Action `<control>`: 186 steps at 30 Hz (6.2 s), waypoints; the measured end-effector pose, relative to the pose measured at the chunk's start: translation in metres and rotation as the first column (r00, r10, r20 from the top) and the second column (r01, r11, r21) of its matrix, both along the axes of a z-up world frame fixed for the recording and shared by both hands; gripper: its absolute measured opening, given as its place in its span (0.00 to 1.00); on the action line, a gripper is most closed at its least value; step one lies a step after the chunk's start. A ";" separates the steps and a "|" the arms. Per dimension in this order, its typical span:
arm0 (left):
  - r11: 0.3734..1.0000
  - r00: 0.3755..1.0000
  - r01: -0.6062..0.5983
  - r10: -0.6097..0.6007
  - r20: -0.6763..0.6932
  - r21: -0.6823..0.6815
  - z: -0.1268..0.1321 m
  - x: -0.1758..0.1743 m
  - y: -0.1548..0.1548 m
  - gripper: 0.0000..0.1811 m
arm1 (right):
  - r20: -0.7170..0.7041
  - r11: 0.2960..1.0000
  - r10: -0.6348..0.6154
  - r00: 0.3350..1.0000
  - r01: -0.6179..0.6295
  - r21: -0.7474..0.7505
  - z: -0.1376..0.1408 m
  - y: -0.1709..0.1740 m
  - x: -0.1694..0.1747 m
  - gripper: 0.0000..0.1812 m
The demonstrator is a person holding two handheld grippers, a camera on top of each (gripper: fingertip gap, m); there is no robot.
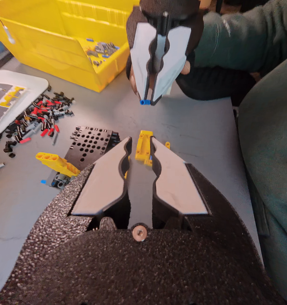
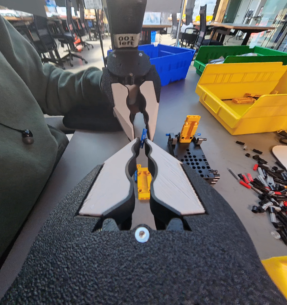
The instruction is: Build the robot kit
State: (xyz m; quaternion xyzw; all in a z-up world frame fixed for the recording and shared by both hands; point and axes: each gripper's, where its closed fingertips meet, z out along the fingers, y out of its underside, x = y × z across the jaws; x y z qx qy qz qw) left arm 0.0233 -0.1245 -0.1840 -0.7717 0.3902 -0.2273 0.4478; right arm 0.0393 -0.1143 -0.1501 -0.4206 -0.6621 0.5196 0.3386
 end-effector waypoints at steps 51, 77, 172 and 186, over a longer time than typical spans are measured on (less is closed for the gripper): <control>0.994 0.633 0.061 0.029 0.773 -0.088 0.088 0.001 0.012 0.02 | -0.373 0.935 -0.133 0.918 0.241 0.260 0.050 0.002 -0.009 0.08; 0.995 0.879 0.065 -0.023 0.476 -0.074 0.054 0.003 -0.001 0.09 | 0.021 0.954 0.031 0.999 -0.036 0.298 0.023 -0.015 -0.006 0.02; 0.981 0.979 0.189 -0.185 -0.080 0.042 -0.003 0.022 -0.036 0.02 | 0.367 0.849 0.124 0.922 -0.290 0.442 -0.020 -0.050 -0.006 0.03; 0.989 0.973 0.140 -0.146 -0.181 -0.046 -0.025 -0.001 -0.037 0.12 | 0.534 0.840 0.079 0.842 -0.345 0.419 -0.047 -0.030 0.019 0.03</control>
